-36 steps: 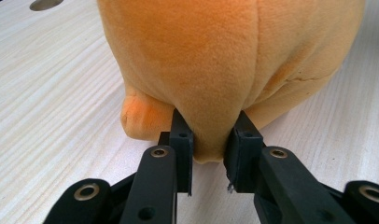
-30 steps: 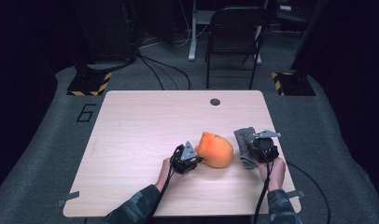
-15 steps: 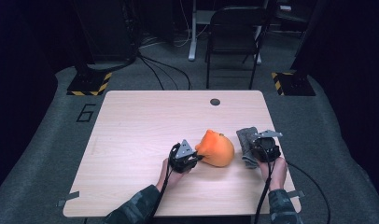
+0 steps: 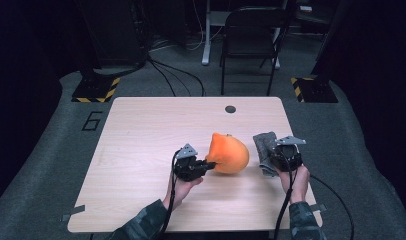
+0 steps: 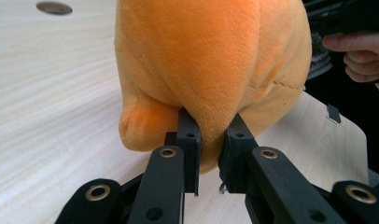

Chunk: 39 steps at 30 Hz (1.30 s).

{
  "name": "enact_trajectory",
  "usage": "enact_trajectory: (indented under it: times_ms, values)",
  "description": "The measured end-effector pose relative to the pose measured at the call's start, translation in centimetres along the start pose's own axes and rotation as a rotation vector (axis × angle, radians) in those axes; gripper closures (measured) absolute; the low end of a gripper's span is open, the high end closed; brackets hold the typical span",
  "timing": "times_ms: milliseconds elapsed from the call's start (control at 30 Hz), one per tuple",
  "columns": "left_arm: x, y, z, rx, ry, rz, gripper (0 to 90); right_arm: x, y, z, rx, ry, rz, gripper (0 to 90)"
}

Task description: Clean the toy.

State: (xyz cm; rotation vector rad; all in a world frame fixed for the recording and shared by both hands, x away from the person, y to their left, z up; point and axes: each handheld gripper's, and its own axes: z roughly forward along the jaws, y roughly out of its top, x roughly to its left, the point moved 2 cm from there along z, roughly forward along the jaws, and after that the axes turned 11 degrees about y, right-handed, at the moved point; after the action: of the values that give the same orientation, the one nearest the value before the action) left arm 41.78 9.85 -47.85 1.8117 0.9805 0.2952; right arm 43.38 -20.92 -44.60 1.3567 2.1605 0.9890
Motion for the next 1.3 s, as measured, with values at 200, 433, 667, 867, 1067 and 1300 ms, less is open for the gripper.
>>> enact_trajectory:
  times_ms: [200,433,667,867,1067,1300]
  values:
    - [0.7,-1.4,1.5,0.088,0.023,-0.039,80.0,0.8,0.7,-0.3,-0.009,0.023,-0.019,75.9]
    - [0.8,-1.9,2.1,0.104,0.044,-0.029,79.1,5.0,3.5,-2.6,-0.103,0.142,-0.068,75.8]
    - [-0.2,-2.0,1.9,0.098,0.072,0.061,78.8,11.9,4.2,-0.8,-0.087,0.248,-0.206,75.5]
    - [-0.3,-2.2,2.1,0.106,0.063,0.085,78.8,11.9,3.0,1.6,-0.033,0.159,-0.240,75.4]
    - [-0.3,-2.1,2.2,0.100,0.062,0.100,78.7,9.8,2.5,1.6,-0.013,0.118,-0.205,75.2]
    - [-0.3,-2.0,2.3,0.098,0.057,0.105,78.7,6.9,1.3,2.6,0.035,0.080,-0.125,75.2]
